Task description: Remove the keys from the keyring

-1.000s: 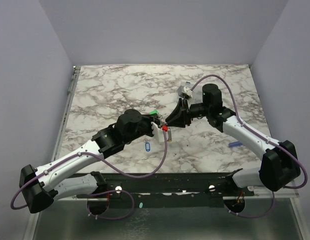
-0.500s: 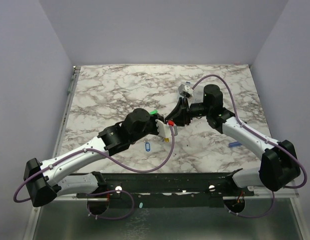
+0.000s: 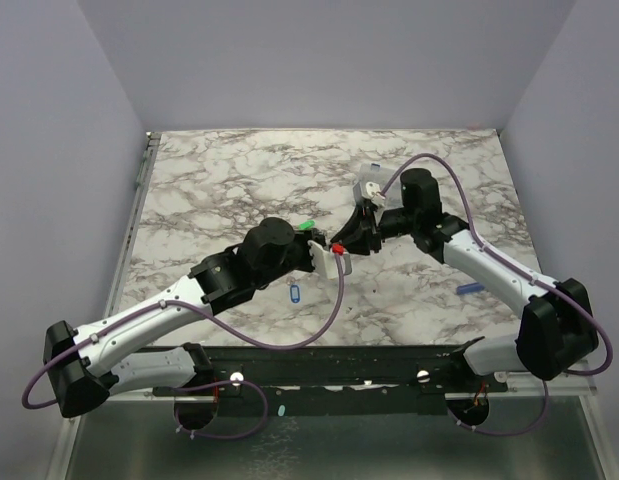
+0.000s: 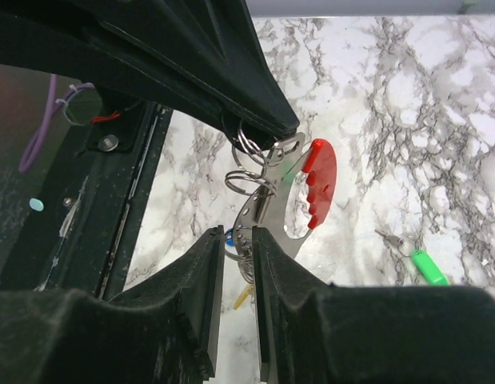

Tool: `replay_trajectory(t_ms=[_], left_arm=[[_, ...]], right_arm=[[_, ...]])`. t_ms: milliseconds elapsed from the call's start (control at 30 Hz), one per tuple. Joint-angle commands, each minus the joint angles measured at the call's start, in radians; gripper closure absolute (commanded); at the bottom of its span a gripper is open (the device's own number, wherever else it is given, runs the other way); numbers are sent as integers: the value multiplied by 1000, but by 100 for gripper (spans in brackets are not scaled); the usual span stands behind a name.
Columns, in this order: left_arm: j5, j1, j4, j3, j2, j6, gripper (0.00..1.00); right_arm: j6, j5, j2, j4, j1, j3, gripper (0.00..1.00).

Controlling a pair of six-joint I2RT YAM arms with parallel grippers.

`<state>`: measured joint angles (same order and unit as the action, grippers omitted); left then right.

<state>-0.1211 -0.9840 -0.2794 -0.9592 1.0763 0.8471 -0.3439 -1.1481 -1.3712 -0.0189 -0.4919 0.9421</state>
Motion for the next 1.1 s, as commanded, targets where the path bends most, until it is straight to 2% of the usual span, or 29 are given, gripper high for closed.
replay_trajectory(t_ms=[0,400,467,567,733,1067], left_arm=[[42,-8,23,-10,-36,10,100],[-49,-23,12,-50,10,-51,100],[-60,-29,8,-56,17,-62,100],[-70,-33,6,-64,23,-80,100],[-98,-36,3,-73,31,-101,100],[-130,-38,3,-70,43,-129,100]], right_arm=[[-137,-59,-23,107,-7,74,72],[166,-46,-5,-94,-14,18,70],[218,-30,-5,-136,-15,4,67],[244,-8,-10,-170,-19,-10,63],[240,37,-15,-175,-20,-27,62],[383,82,-24,-272,-30,-39,56]])
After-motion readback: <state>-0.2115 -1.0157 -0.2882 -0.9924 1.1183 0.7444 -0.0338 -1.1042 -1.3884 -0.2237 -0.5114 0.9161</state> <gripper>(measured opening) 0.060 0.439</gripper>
